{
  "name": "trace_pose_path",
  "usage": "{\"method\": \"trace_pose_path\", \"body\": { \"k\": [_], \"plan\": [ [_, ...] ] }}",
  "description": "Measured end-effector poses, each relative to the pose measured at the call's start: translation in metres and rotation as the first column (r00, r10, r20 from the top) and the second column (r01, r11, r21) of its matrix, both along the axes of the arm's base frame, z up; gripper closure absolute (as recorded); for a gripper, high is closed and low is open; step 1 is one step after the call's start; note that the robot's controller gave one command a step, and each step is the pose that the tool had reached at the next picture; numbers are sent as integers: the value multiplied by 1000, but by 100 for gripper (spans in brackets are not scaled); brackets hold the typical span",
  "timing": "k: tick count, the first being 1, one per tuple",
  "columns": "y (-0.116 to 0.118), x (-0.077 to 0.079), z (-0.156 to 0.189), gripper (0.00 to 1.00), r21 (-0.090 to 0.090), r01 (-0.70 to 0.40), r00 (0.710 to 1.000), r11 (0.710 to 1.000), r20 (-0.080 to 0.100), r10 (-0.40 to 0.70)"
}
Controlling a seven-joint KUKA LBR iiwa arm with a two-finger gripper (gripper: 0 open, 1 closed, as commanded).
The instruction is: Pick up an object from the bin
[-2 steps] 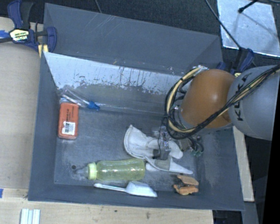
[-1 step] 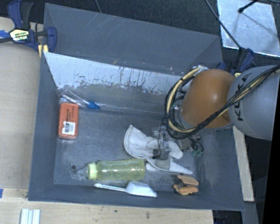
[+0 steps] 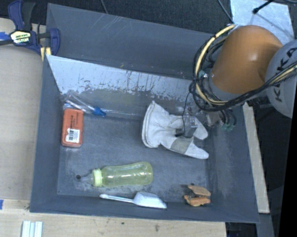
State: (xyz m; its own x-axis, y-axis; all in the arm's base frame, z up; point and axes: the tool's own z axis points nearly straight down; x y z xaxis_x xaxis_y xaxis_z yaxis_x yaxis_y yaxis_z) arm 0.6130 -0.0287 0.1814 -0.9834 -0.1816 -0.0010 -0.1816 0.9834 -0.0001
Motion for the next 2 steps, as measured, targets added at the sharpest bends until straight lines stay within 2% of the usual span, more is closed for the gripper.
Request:
{"method": "trace_pose_path", "body": {
  "k": [1, 2],
  "plan": [
    [0, 0, 0, 100, 0, 0, 1000, 1000, 0, 0],
    [-1, 1, 94, 100, 0, 10, 1000, 1000, 2, -10]
  ]
}}
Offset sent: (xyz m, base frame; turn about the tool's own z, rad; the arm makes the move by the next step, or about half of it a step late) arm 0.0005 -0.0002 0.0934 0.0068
